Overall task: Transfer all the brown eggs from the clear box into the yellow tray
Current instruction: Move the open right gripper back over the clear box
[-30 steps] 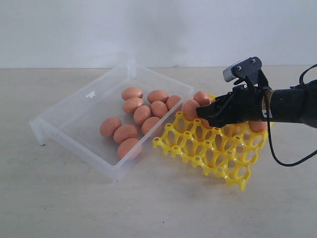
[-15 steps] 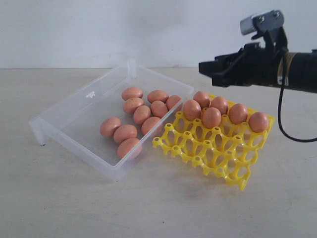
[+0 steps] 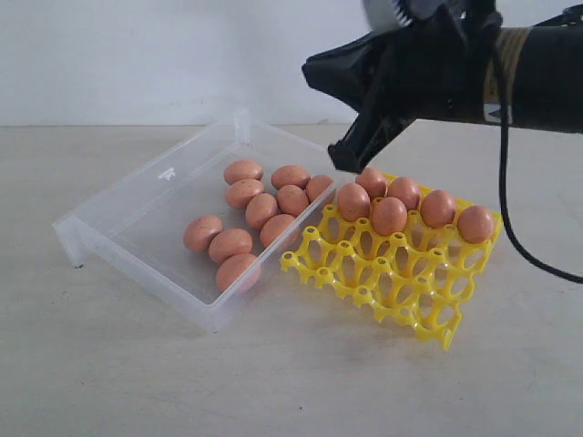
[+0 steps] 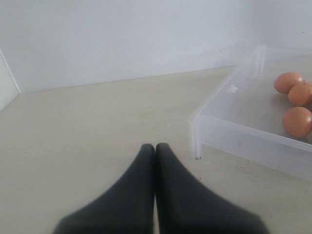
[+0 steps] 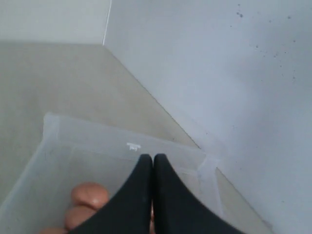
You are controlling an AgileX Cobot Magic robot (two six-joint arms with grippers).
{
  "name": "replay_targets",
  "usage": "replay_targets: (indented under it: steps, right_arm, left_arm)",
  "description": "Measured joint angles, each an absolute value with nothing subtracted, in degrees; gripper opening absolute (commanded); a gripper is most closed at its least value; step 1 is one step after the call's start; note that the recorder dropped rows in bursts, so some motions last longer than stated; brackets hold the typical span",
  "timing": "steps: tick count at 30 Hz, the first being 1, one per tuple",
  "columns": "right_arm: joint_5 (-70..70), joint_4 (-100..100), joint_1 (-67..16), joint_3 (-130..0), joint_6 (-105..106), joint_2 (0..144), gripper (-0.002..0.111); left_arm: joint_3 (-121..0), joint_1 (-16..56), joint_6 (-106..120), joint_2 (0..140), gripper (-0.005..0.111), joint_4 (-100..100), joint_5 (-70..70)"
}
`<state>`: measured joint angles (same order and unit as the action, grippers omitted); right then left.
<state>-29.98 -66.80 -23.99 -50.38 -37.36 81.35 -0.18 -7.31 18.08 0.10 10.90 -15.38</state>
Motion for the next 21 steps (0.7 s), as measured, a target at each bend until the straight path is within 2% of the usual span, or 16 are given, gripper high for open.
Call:
replay_targets:
  steps: [5, 9, 16, 21]
  right_arm:
    - [-12.9, -67.5, -33.1, -51.8, -25.2, 81.3, 0.001]
    - [5.8, -61.8, -38.7, -53.9, -27.0, 81.8, 0.001]
    - [35.8, -43.2, -39.6, -60.7, -26.7, 87.0, 0.0]
    - [42.0, -16.7, -39.6, -64.7, -1.7, 87.5, 0.0]
  left_arm:
    - [-0.2, -7.3, 18.1, 0.1, -0.004, 10.9, -15.4]
    - [-0.2, -7.3, 18.1, 0.1, -0.004, 10.9, -15.4]
    - [-0.2, -7.3, 18.1, 0.1, -0.004, 10.9, -15.4]
    - [-0.2, -7.3, 18.1, 0.1, -0.004, 10.9, -15.4]
